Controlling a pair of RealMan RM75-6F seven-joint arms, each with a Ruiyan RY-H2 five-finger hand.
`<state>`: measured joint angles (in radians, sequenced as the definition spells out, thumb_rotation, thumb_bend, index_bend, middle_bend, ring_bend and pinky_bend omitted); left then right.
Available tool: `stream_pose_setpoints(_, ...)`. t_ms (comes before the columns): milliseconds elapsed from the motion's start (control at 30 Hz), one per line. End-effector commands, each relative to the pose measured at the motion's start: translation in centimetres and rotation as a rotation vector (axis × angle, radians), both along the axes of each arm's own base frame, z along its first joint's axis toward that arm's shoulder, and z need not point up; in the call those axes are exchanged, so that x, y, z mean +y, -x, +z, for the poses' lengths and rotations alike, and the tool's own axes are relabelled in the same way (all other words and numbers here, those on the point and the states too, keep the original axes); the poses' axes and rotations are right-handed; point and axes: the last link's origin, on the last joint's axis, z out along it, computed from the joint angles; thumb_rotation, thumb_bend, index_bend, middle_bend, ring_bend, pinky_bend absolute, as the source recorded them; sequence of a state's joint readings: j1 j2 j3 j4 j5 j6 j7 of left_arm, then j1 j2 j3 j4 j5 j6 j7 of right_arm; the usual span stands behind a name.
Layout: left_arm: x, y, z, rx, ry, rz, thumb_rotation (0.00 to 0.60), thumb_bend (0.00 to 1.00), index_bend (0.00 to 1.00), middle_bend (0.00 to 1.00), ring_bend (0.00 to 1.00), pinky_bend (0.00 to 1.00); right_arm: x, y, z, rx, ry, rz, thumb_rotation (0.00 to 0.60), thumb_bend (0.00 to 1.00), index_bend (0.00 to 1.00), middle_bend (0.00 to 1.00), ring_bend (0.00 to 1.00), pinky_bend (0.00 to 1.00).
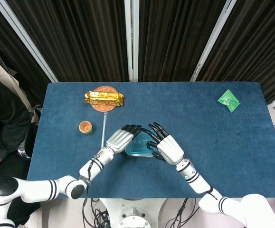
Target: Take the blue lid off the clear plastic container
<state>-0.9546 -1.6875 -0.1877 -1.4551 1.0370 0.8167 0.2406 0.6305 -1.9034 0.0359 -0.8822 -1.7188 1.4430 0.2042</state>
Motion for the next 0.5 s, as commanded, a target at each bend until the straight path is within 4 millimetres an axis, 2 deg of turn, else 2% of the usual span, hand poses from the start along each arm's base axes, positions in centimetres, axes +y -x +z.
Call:
stream_pose_setpoints(33, -0.1, 0.4, 0.4, -0.005, -0.005, 0.007, 0.600, 0.00, 0.01, 0.00, 0.00, 0.07, 0.0, 0.0, 0.2, 0.000, 0.006, 0.005, 0.600, 0.45, 0.65, 0.16, 0.00, 0.00)
stream_pose_setpoints(300, -0.1, 2.1, 1.9, 0.006, -0.061, 0.020, 0.600, 0.00, 0.01, 0.00, 0.00, 0.05, -0.1, 0.1, 1.6, -0.012, 0.053, 0.039, 0.600, 0.46, 0.68, 0.18, 0.00, 0.00)
stream_pose_setpoints(500, 0.3, 3.7, 3.6, 0.026, -0.143, 0.033, 0.600, 0.00, 0.01, 0.00, 0.00, 0.05, -0.5, 0.4, 3.9, -0.054, 0.130, 0.044, 0.600, 0.46, 0.69, 0.19, 0.00, 0.00)
